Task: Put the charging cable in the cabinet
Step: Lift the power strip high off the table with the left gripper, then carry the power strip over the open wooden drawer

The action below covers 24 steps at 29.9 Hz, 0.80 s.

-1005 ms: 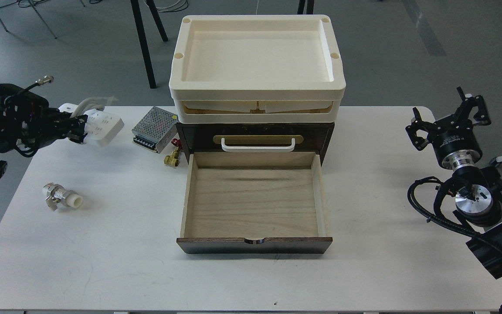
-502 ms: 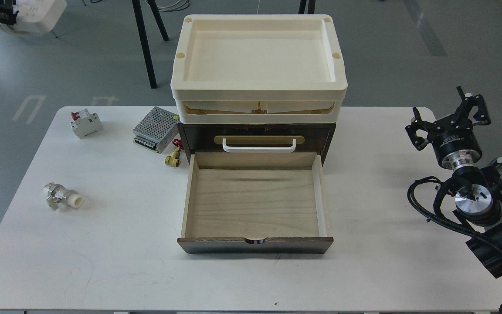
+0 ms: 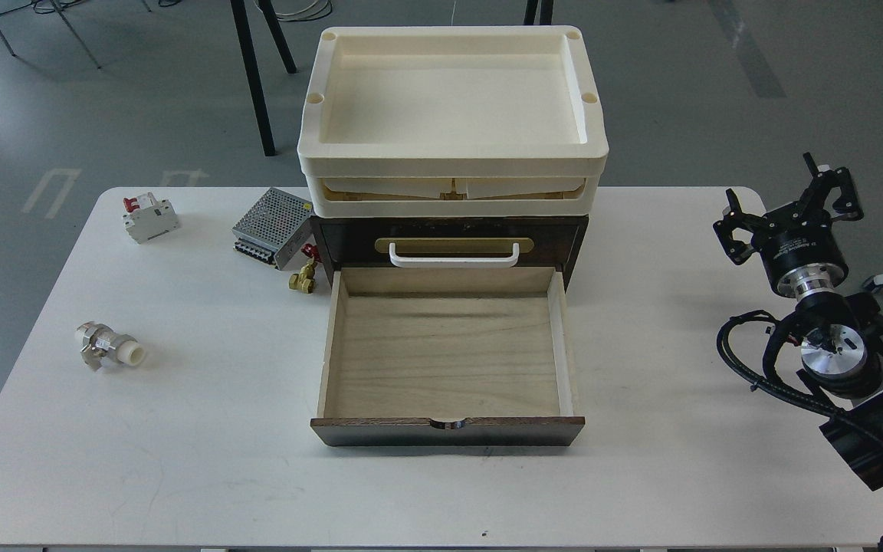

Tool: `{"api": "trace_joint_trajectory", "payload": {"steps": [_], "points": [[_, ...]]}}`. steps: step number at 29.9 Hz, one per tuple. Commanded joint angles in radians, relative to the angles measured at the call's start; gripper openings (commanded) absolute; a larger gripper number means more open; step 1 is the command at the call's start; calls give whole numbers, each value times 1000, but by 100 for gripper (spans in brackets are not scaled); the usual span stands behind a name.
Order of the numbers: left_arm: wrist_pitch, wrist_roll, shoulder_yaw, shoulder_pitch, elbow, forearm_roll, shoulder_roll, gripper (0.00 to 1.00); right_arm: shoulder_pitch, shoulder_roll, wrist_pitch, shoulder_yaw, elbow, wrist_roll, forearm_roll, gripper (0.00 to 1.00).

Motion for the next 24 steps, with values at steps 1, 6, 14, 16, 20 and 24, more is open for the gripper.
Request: {"api": "trace_joint_trajectory", "payload": {"steps": [1, 6, 14, 16, 20, 24], "points": [[-2, 0, 0, 1, -233, -1, -3, 4, 2, 0, 0, 0, 0, 0, 0, 100], [-15, 0, -4, -13, -539, -1, -46, 5, 3, 0, 0, 0, -2, 0, 0, 100], [-15, 25, 13, 154, -580, 64, -336, 7, 3, 0, 0, 2, 1, 2, 0, 100], [-15, 38, 20, 213, -544, 105, -377, 7, 2, 0, 0, 0, 3, 2, 0, 100], [-15, 42, 26, 338, -509, 240, -388, 7, 2, 0, 0, 2, 3, 2, 0, 100], [-15, 44, 25, 424, -469, 329, -376, 8, 2, 0, 0, 0, 1, 2, 0, 100]]}}
